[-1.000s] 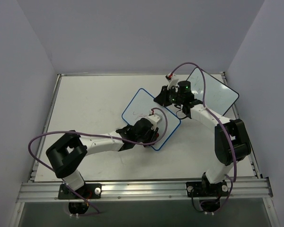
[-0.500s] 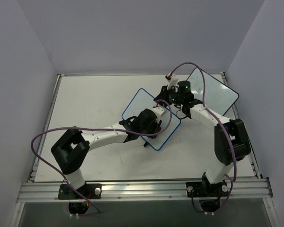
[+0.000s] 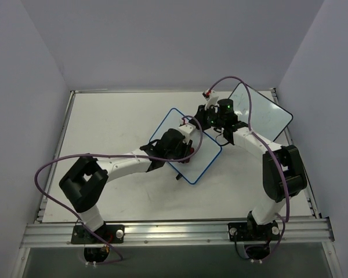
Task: Erase the whiteboard
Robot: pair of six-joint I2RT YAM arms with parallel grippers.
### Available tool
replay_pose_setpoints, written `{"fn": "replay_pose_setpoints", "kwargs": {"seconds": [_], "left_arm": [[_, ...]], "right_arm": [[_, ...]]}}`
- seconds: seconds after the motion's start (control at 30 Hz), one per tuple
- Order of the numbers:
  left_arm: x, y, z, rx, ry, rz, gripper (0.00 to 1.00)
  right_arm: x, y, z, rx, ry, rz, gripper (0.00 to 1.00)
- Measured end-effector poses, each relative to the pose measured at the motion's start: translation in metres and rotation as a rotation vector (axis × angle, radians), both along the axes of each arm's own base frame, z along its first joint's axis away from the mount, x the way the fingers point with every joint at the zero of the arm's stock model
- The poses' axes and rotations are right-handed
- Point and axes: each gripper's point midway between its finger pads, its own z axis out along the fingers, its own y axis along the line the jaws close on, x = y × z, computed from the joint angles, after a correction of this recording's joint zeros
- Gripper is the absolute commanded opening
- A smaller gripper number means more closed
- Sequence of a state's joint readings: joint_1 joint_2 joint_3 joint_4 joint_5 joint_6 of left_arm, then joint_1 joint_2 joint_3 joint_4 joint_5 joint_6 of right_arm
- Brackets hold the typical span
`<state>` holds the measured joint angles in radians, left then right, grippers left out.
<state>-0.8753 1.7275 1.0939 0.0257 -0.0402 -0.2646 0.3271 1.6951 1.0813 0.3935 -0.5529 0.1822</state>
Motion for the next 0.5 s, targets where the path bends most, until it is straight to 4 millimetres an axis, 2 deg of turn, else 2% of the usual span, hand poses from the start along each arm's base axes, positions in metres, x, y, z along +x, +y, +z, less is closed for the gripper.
{"fn": "replay_pose_setpoints", "kwargs": {"seconds": [0.1,0.3,0.5], "left_arm": [[-0.005,0.003,-0.004,-0.025,0.0,0.009,0.02],[-0.024,0.019,-0.024,-0.012,0.036,0.018,0.02],[-0.025,0.02,-0.025,-0.018,0.037,0.026,0.02]], "right_arm": [[0.0,0.0,0.0,0.001,0.0,0.001,0.0],[0.0,0.001,0.0,0.002,0.0,0.001,0.0],[0.0,0.001,0.001,0.002,0.0,0.002,0.0]]}}
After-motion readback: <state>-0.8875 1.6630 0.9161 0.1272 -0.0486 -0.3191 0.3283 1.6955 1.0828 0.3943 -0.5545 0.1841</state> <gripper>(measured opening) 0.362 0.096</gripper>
